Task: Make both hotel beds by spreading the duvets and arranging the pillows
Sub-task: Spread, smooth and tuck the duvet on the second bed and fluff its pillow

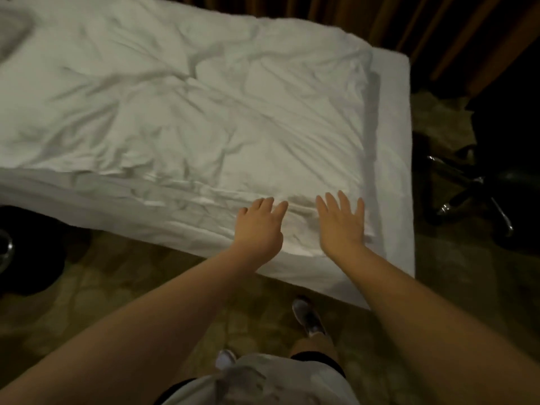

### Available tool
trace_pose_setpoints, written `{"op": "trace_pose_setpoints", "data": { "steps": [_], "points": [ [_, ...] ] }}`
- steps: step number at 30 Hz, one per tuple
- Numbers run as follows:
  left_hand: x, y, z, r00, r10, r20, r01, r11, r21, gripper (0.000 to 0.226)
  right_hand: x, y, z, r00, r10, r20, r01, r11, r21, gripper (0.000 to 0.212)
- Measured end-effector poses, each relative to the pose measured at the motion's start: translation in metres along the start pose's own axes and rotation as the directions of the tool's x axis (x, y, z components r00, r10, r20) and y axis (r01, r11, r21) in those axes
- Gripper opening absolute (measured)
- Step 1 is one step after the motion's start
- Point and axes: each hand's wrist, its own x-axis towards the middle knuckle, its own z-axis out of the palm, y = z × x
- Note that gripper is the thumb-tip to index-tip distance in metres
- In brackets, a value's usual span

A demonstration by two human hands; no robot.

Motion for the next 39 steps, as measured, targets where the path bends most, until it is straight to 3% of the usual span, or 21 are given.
{"op": "trace_pose_setpoints", "data": {
  "steps": [8, 13, 18, 26, 29, 32, 35, 39],
  "points": [
    [-0.048, -0.144, -0.068, 0.962, -0.237, -0.138, 0.239, 0.971, 0.002, 0.068, 0.016, -0.186, -0.121, 0.946, -0.258, -0.197, 0.266, 0.964, 0.013, 0.078],
    [-0.038, -0.239, -0.091, 0.922, -0.361, -0.14, 0.366, 0.931, 0.01, 0.073, 0.058, -0.275, -0.164, 0.9, -0.362, -0.242, 0.381, 0.924, 0.037, 0.078],
    [0.003, -0.343, -0.106, 0.883, -0.456, -0.111, 0.463, 0.885, 0.042, 0.076, 0.129, -0.368, -0.177, 0.861, -0.471, -0.192, 0.49, 0.87, 0.061, 0.077],
    [0.013, -0.505, -0.136, 0.709, -0.704, -0.042, 0.705, 0.708, 0.041, 0.076, 0.208, -0.535, -0.219, 0.726, -0.679, -0.108, 0.687, 0.725, 0.056, 0.077],
    [0.015, -0.557, -0.137, 0.677, -0.736, -0.012, 0.736, 0.677, 0.011, 0.077, 0.223, -0.587, -0.234, 0.684, -0.724, -0.091, 0.729, 0.684, 0.034, 0.076],
    [0.029, -0.616, -0.132, 0.685, -0.729, 0.007, 0.728, 0.684, -0.034, 0.076, 0.254, -0.638, -0.24, 0.69, -0.722, -0.056, 0.723, 0.69, 0.016, 0.074],
    [0.047, -0.679, -0.117, 0.723, -0.688, 0.067, 0.69, 0.724, -0.02, 0.073, 0.292, -0.693, -0.233, 0.753, -0.658, 0.02, 0.657, 0.752, 0.05, 0.072],
    [0.067, -0.76, -0.096, 0.797, -0.582, 0.161, 0.593, 0.805, -0.022, 0.069, 0.326, -0.763, -0.204, 0.844, -0.487, 0.226, 0.476, 0.873, 0.106, 0.095]
  ]
}}
